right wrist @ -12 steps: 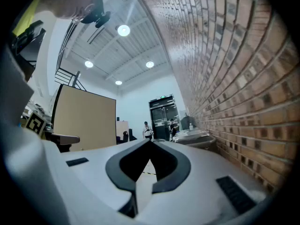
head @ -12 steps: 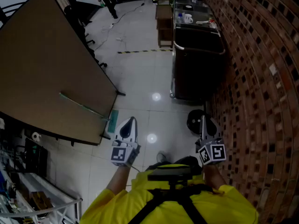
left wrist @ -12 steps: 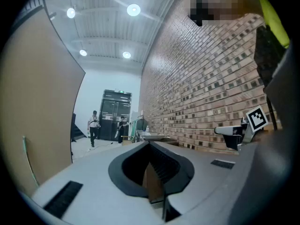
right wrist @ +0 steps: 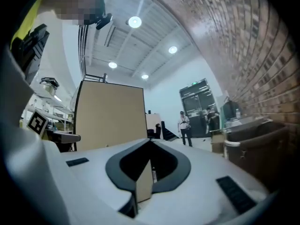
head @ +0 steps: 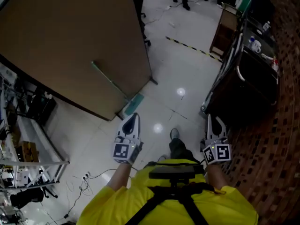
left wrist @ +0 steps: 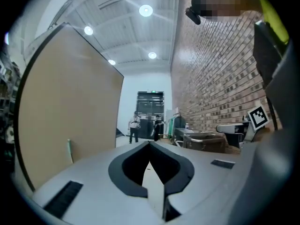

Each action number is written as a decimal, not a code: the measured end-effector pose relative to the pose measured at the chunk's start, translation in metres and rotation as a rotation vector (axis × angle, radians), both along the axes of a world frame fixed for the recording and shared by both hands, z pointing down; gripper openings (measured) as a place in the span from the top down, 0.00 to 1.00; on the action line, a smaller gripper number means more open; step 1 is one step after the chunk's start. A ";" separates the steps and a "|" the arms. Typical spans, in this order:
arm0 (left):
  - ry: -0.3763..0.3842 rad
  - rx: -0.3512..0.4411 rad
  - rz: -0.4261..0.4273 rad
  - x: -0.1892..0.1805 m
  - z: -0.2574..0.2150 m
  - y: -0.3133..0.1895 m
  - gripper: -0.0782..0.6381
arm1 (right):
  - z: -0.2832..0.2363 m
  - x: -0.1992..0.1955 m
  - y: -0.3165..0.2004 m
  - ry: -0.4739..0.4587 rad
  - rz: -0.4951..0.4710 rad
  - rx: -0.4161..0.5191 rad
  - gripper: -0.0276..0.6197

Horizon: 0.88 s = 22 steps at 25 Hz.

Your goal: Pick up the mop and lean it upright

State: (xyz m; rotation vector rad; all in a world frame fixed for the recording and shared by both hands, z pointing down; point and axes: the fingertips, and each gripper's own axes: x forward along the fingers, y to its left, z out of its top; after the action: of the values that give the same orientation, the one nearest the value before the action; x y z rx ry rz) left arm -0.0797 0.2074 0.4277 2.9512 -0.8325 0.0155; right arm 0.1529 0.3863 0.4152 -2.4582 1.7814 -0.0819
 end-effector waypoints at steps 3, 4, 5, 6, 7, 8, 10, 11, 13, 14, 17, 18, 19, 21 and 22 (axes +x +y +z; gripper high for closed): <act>0.003 0.003 -0.160 -0.014 0.005 -0.060 0.89 | 0.003 0.014 -0.089 0.004 -0.142 0.008 0.95; 0.010 0.001 -0.218 -0.018 0.005 -0.078 0.89 | 0.005 0.019 -0.118 0.001 -0.192 0.005 0.95; 0.019 0.000 -0.276 -0.021 0.003 -0.093 0.89 | 0.006 0.023 -0.147 0.002 -0.245 -0.001 0.95; 0.026 0.003 -0.332 -0.023 0.001 -0.104 0.89 | 0.006 0.027 -0.176 0.007 -0.302 -0.005 0.95; 0.028 0.009 -0.387 -0.024 0.000 -0.114 0.89 | 0.006 0.030 -0.203 0.013 -0.360 -0.008 0.95; 0.023 0.014 -0.440 -0.026 -0.001 -0.124 0.89 | 0.006 0.032 -0.230 0.015 -0.416 -0.009 0.95; 0.011 0.020 -0.541 -0.036 0.000 -0.142 0.89 | 0.006 0.028 -0.277 0.020 -0.514 -0.009 0.95; 0.009 0.021 -0.586 -0.043 0.001 -0.150 0.89 | 0.006 0.021 -0.299 0.024 -0.556 -0.011 0.95; 0.000 0.010 -0.662 -0.059 0.005 -0.167 0.89 | 0.006 0.006 -0.337 0.028 -0.628 -0.019 0.95; -0.007 0.001 -0.688 -0.065 0.007 -0.175 0.88 | 0.006 -0.003 -0.354 0.025 -0.658 -0.022 0.95; -0.036 -0.040 -0.730 -0.077 0.017 -0.197 0.82 | 0.016 -0.023 -0.395 0.012 -0.726 -0.040 0.95; -0.044 -0.061 -0.736 -0.081 0.022 -0.205 0.82 | 0.023 -0.028 -0.409 0.005 -0.741 -0.050 0.95; -0.048 -0.076 -0.742 -0.085 0.028 -0.216 0.82 | 0.029 -0.033 -0.423 -0.002 -0.752 -0.060 0.95; -0.042 -0.093 -0.753 -0.091 0.039 -0.243 0.69 | 0.037 -0.042 -0.453 -0.007 -0.766 -0.076 0.95; -0.035 -0.100 -0.758 -0.094 0.045 -0.258 0.66 | 0.040 -0.045 -0.468 -0.005 -0.769 -0.082 0.95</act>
State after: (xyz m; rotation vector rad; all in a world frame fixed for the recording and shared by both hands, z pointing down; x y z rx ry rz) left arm -0.1736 -0.0508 0.4727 2.3636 -1.8189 0.0620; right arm 0.1077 -0.0812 0.4553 -1.6610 2.6401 -0.2192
